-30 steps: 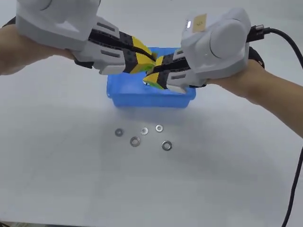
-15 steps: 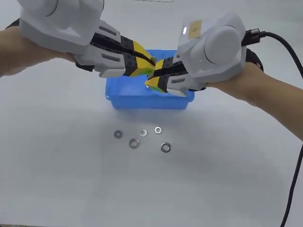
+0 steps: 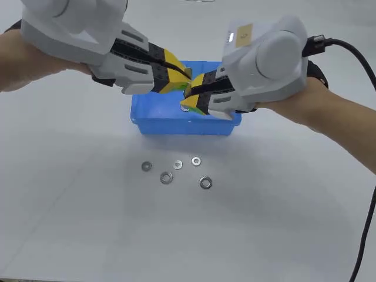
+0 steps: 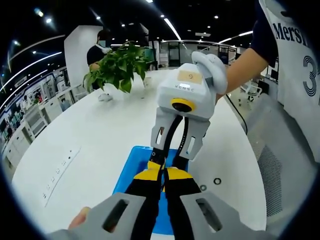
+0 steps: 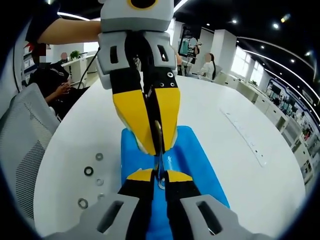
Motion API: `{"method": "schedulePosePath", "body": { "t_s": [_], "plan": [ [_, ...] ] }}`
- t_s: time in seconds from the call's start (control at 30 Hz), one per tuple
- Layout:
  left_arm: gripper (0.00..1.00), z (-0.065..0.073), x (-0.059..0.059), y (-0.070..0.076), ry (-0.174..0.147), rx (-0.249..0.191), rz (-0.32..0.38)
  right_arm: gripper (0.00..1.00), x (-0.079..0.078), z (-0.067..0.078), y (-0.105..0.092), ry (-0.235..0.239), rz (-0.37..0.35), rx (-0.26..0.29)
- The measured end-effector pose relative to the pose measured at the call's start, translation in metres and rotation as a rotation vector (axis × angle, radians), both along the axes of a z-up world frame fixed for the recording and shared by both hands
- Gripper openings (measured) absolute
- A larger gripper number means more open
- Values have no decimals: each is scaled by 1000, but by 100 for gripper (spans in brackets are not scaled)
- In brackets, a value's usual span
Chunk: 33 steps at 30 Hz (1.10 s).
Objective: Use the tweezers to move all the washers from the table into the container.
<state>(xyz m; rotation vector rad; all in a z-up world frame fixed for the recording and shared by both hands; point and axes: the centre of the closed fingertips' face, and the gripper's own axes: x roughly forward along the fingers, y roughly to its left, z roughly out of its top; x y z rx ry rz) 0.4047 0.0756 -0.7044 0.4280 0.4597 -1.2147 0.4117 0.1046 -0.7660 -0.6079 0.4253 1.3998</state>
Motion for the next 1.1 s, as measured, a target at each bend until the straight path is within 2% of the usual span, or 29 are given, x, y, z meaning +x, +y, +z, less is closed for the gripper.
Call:
{"method": "schedulePosePath", "body": {
  "t_s": [0.1, 0.13, 0.2, 0.27, 0.33, 0.5, 0.83, 0.93, 1.1],
  "plan": [
    [6, 5, -2, -1, -3, -14, 5, 8, -1, 6, 0, -2, 0, 14],
    [6, 8, -3, -3, -20, -20, 2, 8, -2, 8, 0, -6, 0, 18],
    [7, 11, -4, -4, -21, -29, -2, 8, -2, 11, 0, -11, 0, 20],
    [7, 14, -4, -6, -40, -29, -3, 8, -5, 15, 1, -15, 1, 25],
    [7, 13, -6, -6, -26, -32, -12, 8, -7, 18, 2, -17, 2, 29],
    [10, 20, -8, -8, -59, -31, -18, 8, -13, 23, 1, -14, 5, 30],
    [8, 31, -20, -12, -68, -39, -41, 7, -24, 35, 2, -18, 17, 42],
    [7, 31, -23, -10, -69, -35, -39, 7, -28, 36, 1, -18, 22, 36],
    [6, 35, -35, -5, -71, -34, -43, 8, -38, 41, -2, -38, 53, 24]
  ]
}}
